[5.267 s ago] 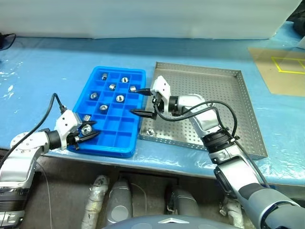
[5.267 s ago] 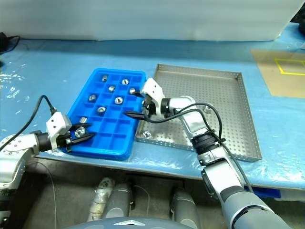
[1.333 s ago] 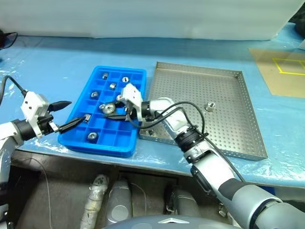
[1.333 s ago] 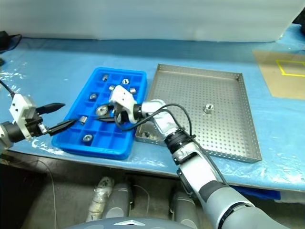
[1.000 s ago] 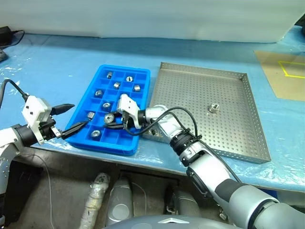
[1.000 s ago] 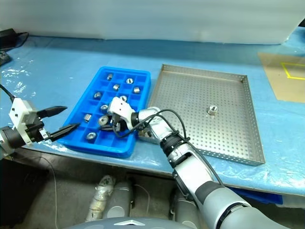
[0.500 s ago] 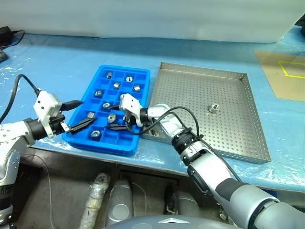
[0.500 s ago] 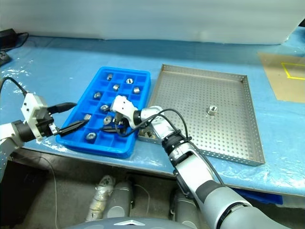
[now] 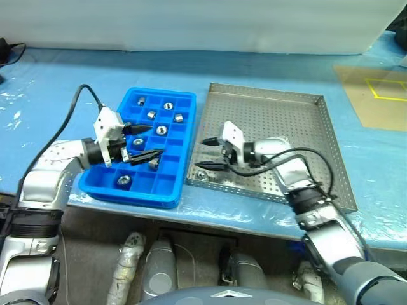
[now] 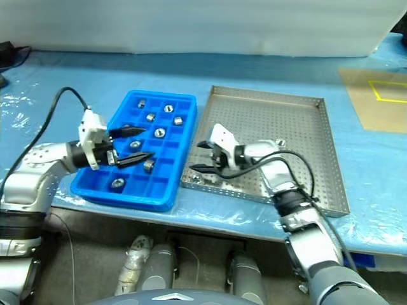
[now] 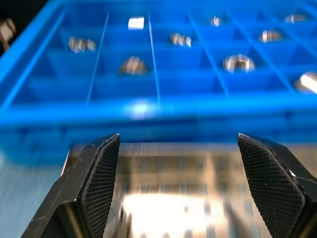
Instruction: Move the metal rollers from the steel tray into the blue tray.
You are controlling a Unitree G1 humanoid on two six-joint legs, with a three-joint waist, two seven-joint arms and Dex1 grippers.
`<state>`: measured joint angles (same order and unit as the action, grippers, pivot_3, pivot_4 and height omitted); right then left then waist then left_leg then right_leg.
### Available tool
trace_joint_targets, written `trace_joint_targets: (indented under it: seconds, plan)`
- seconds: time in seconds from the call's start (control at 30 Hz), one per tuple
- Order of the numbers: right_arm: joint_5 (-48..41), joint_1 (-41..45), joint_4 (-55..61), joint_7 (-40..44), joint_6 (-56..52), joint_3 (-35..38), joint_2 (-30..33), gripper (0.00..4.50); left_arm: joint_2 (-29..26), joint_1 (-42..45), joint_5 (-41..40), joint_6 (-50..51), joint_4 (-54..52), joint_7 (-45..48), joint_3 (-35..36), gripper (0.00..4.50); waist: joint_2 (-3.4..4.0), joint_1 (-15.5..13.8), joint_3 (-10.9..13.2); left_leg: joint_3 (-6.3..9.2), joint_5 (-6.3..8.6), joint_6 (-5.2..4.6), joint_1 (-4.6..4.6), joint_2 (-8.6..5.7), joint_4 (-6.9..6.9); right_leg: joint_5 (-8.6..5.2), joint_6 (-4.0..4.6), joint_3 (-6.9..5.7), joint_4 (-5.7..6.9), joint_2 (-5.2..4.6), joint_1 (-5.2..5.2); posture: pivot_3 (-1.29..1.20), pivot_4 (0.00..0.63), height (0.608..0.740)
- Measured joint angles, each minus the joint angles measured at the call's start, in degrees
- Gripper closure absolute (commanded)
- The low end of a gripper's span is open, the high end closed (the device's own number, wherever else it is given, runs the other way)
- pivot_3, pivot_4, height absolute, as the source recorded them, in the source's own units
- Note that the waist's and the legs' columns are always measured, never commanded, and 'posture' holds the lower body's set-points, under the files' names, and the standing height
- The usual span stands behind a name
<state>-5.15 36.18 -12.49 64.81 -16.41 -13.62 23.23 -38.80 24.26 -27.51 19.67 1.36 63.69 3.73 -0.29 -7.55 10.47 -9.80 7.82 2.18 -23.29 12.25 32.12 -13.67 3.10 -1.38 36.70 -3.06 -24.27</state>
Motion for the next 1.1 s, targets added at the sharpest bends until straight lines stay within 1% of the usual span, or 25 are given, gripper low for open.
trace_joint_targets:
  seconds: [0.07, 0.13, 0.27, 0.4, 0.53, 0.8, 1.0, 1.1]
  plan:
    - [-0.6, -0.4, 2.7, 1.1, -1.6, 0.3, 2.7, 0.61, 1.1, 1.4, 0.9, -1.0, 2.2, 0.8, -1.6, 0.00, -0.01, 1.0, 0.0, -0.01, -0.01, 0.01, 0.06, 0.04, 0.01, 0.00, 0.00, 0.07, 0.02, 0.07, 0.01, -0.01, 0.150, 0.740]
    - [-0.9, -0.4, 4.1, 1.3, -2.2, 0.4, 3.5, 0.61, 2.2, 2.6, 1.3, -1.8, 3.3, 1.3, -2.4, 0.00, -0.01, 2.1, 0.0, -0.01, -0.02, 0.02, 0.09, 0.08, 0.01, -0.01, 0.02, 0.06, 0.04, 0.10, 0.02, -0.01, 0.150, 0.740]
    - [-1.2, -1.0, 4.3, 1.6, -3.1, 0.4, 4.1, 0.61, 3.2, 3.4, 1.9, -2.5, 3.7, 2.2, -3.8, 0.00, -0.01, 2.4, 0.0, -0.02, -0.01, -0.01, 0.07, 0.08, 0.01, -0.01, 0.04, 0.06, 0.03, 0.11, 0.02, -0.01, 0.150, 0.740]
    - [-1.9, -1.4, 3.2, 1.3, -4.8, -0.4, 2.8, 0.61, 3.2, 3.3, 2.1, -2.5, 3.7, 2.3, -3.9, 0.00, -0.01, 2.2, 0.0, -0.03, 0.09, -0.17, 0.06, 0.08, 0.06, -0.01, 0.05, 0.06, 0.03, 0.10, 0.03, 0.01, 0.150, 0.740]
    - [-1.0, -2.4, -1.0, 0.4, -3.3, -2.2, 1.9, 0.61, 3.1, 1.9, 2.1, -2.4, 3.4, 2.2, -3.8, 0.00, -0.01, 2.0, 0.0, -0.03, 0.09, -0.17, 0.05, 0.06, 0.13, -0.01, 0.05, 0.05, 0.03, 0.06, 0.07, 0.03, 0.150, 0.740]
    - [-0.4, -2.2, -6.3, 0.2, -1.2, -2.9, 0.8, 0.61, 2.1, -0.2, 2.0, -1.7, 1.5, 1.6, -3.0, 0.00, -0.01, 2.0, 0.0, -0.02, 0.11, -0.21, 0.06, 0.07, 0.13, -0.01, 0.06, 0.03, 0.05, 0.06, 0.08, 0.06, 0.150, 0.740]
    - [0.9, -2.0, -6.4, 0.2, 2.2, -4.2, -0.3, 0.61, 1.6, -0.9, 2.0, -1.6, 0.5, 1.0, -2.3, 0.00, -0.01, 2.0, 0.0, -0.02, 0.13, -0.23, 0.08, 0.09, 0.11, -0.02, 0.07, 0.02, 0.04, 0.07, 0.07, 0.07, 0.150, 0.740]
    - [1.9, -1.4, -6.4, 0.2, 3.4, -5.4, -2.0, 0.61, 1.4, -1.2, 2.0, -1.5, 0.5, 0.9, -1.9, 0.00, -0.01, 2.0, 0.0, -0.02, 0.13, -0.23, 0.07, 0.11, 0.09, -0.04, 0.09, 0.00, 0.03, 0.08, 0.07, 0.08, 0.150, 0.740]
